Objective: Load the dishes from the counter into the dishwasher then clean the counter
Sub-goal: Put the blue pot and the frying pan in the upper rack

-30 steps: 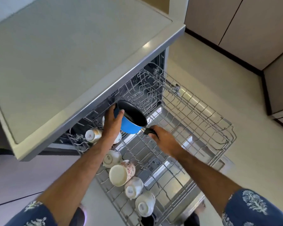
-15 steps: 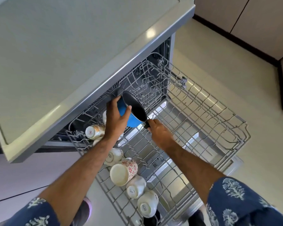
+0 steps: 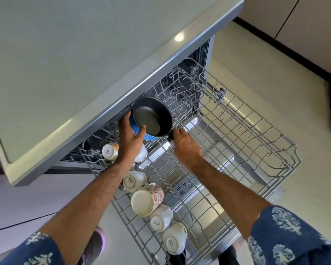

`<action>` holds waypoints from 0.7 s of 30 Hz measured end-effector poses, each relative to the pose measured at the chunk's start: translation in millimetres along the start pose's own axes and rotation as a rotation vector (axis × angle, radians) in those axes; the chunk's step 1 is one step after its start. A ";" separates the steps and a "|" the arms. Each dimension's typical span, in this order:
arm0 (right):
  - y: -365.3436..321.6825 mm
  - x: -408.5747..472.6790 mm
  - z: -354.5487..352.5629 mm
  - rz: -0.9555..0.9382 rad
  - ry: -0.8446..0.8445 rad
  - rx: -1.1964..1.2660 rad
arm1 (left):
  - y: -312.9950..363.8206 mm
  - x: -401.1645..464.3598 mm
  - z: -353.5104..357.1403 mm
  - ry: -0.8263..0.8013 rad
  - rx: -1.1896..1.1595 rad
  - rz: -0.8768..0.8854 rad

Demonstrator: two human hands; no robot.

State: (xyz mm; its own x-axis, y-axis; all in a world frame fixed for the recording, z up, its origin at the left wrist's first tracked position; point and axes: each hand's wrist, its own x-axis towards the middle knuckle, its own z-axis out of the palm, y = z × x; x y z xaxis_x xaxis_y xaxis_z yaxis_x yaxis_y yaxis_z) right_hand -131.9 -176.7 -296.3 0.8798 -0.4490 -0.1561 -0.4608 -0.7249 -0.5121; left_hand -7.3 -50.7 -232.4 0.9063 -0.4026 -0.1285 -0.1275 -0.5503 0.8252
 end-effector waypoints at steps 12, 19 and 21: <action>70.5 34.0 -63.7 0.003 -0.063 0.343 | 53.2 36.5 40.9 -0.120 0.014 0.201; 94.0 35.0 -56.5 0.061 -0.102 0.329 | 45.0 45.6 54.4 -0.262 0.132 0.177; 95.3 36.7 -58.8 0.072 -0.111 0.341 | 40.3 44.9 55.3 -0.261 0.158 0.215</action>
State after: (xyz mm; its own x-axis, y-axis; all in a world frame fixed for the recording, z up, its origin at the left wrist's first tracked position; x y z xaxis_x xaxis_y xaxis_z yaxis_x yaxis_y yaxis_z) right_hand -150.4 -292.9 -301.1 0.8627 -0.4192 -0.2829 -0.4726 -0.4691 -0.7460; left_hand 6.0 -131.4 -235.3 0.7216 -0.6829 -0.1138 -0.3828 -0.5305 0.7564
